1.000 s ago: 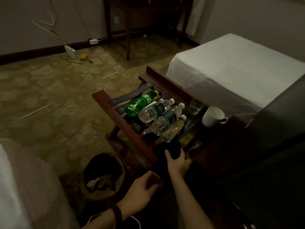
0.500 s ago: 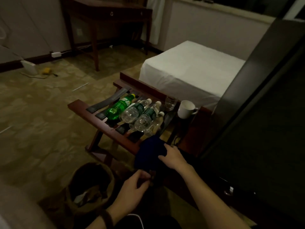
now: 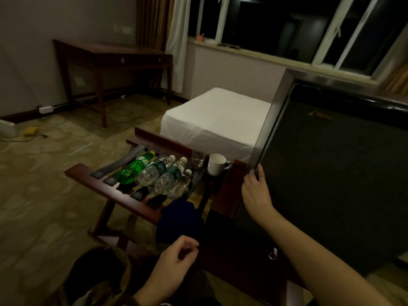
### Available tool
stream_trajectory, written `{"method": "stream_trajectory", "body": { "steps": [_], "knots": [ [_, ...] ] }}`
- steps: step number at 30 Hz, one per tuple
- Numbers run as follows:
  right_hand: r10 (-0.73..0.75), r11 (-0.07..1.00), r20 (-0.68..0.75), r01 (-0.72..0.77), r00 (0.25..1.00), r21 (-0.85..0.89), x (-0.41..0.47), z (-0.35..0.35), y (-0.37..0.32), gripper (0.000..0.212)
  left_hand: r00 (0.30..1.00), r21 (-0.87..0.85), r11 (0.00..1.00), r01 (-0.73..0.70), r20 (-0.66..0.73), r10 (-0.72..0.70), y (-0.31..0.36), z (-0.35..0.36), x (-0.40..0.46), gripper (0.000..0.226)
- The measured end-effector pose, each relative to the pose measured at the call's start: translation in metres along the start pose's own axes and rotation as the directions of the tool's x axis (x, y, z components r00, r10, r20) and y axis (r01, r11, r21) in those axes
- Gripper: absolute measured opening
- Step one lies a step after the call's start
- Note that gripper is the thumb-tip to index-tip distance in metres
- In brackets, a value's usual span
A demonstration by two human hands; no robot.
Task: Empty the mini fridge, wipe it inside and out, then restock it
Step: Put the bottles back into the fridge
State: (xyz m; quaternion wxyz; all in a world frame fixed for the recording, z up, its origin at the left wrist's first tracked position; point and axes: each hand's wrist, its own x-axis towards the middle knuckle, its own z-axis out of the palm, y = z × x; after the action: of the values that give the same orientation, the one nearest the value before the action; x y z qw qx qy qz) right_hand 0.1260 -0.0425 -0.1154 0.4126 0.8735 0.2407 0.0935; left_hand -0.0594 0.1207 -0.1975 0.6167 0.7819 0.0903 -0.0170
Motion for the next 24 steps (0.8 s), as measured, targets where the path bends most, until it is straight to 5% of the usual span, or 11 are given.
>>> {"method": "stream_trajectory", "body": {
  "steps": [15, 24],
  "knots": [
    [-0.006, 0.996, 0.049, 0.011, 0.999, -0.084, -0.010, -0.009, 0.000, 0.048, 0.973, -0.048, 0.977, -0.210, -0.103, 0.204, 0.073, 0.015, -0.002, 0.017],
    [-0.109, 0.994, -0.114, 0.108, 0.988, -0.008, -0.065, -0.015, -0.021, 0.049, 0.957, -0.091, 0.961, -0.260, -0.156, 0.244, 0.085, 0.018, -0.010, 0.021]
  ]
}}
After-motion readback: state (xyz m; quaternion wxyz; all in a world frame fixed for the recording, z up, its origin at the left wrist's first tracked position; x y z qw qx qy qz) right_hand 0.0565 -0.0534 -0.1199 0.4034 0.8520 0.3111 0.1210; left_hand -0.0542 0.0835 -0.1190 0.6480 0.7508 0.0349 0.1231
